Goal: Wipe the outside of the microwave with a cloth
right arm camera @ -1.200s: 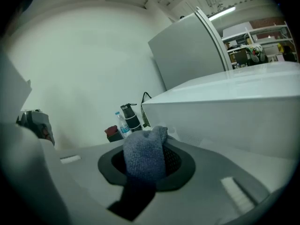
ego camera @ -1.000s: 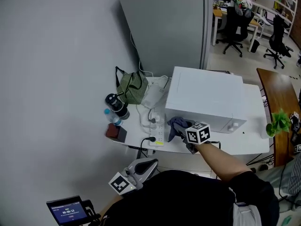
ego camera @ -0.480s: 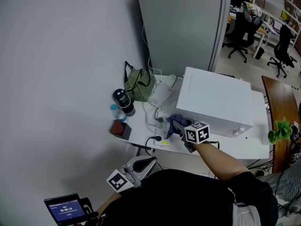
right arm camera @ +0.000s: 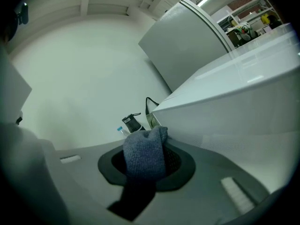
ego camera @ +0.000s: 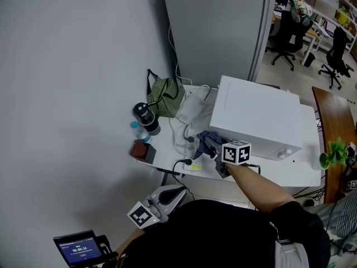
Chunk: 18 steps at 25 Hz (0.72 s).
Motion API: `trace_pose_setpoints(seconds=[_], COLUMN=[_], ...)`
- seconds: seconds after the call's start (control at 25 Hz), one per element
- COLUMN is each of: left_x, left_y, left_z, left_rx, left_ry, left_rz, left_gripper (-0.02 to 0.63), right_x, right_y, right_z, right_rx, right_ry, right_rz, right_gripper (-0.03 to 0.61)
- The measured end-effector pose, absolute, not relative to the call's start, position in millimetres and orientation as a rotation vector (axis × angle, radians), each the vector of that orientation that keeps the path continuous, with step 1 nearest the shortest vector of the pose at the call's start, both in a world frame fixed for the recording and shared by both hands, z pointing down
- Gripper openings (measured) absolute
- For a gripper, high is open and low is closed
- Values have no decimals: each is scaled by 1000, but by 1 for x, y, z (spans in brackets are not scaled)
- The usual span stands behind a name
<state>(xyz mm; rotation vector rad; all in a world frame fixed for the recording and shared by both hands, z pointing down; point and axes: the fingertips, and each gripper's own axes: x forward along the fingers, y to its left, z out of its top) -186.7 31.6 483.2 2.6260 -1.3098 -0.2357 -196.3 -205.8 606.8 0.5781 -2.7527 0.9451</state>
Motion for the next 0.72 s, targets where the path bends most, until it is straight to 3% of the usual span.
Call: trace_pose_setpoints(seconds=[0.72], left_x=[-179], left_y=[30], left_z=[480], left_rx=[2646], left_ry=[-1275], left_rz=[-213], left_gripper=[3], right_x=[-195], right_y=[-218], right_z=[588], right_rx=[621], right_ry=[-2803], right_rz=[1057], right_gripper=[83])
